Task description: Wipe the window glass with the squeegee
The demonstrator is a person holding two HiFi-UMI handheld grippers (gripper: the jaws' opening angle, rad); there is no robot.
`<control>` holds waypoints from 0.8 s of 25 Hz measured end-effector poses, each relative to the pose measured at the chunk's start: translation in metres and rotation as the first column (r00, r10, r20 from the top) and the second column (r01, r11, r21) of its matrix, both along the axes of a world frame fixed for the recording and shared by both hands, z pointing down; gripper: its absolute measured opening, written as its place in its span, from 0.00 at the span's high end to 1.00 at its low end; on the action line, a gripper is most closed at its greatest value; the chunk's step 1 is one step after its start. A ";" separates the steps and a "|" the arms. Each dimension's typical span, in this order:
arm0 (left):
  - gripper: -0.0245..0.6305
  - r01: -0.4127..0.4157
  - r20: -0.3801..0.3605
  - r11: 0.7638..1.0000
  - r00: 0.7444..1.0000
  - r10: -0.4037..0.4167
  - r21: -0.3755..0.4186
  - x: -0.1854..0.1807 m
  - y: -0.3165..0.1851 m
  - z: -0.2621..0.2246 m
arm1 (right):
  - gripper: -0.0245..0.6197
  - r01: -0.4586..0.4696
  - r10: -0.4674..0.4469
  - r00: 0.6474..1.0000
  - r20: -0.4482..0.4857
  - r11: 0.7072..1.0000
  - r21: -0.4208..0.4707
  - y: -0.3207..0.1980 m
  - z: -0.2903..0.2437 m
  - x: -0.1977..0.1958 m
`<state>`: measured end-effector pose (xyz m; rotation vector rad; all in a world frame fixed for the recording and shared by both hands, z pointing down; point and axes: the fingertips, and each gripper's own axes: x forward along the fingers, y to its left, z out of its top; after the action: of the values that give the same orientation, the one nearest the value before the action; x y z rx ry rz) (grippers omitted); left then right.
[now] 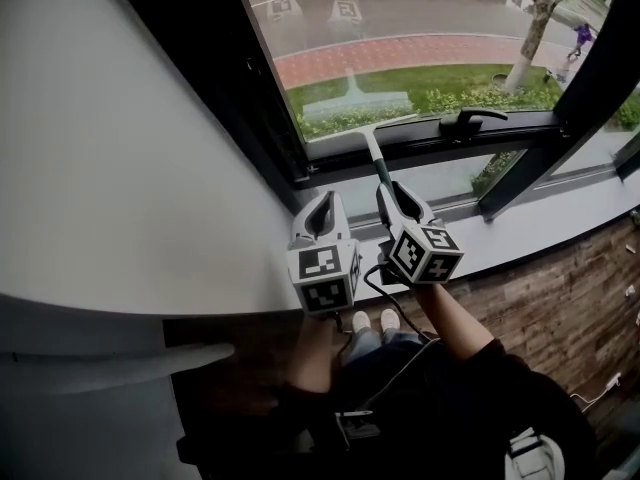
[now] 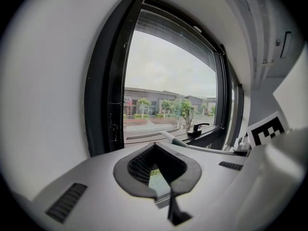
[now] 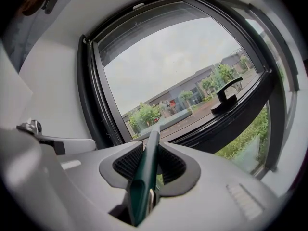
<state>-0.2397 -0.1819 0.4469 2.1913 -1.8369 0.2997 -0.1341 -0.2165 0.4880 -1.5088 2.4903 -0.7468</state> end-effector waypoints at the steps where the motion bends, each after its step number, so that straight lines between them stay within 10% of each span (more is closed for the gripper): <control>1: 0.96 0.000 0.000 1.000 1.000 0.000 -0.005 0.000 0.000 0.002 | 0.81 0.000 0.000 1.000 -0.002 1.000 -0.008 0.001 0.003 0.000; 9: 0.96 -0.005 -0.014 0.994 1.000 0.007 0.112 0.004 -0.002 -0.032 | 0.81 0.011 -0.010 1.000 -0.005 0.982 0.187 0.015 -0.068 0.014; 20: 0.96 -0.041 0.017 0.877 0.999 0.038 0.478 0.029 0.013 -0.177 | 0.81 -0.050 0.074 0.997 -0.017 0.804 0.592 0.061 -0.228 0.062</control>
<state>-0.2112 -0.1690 0.2700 2.5431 -2.0415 -0.1664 -0.0719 -0.1556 0.2601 -1.3504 2.3527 0.0935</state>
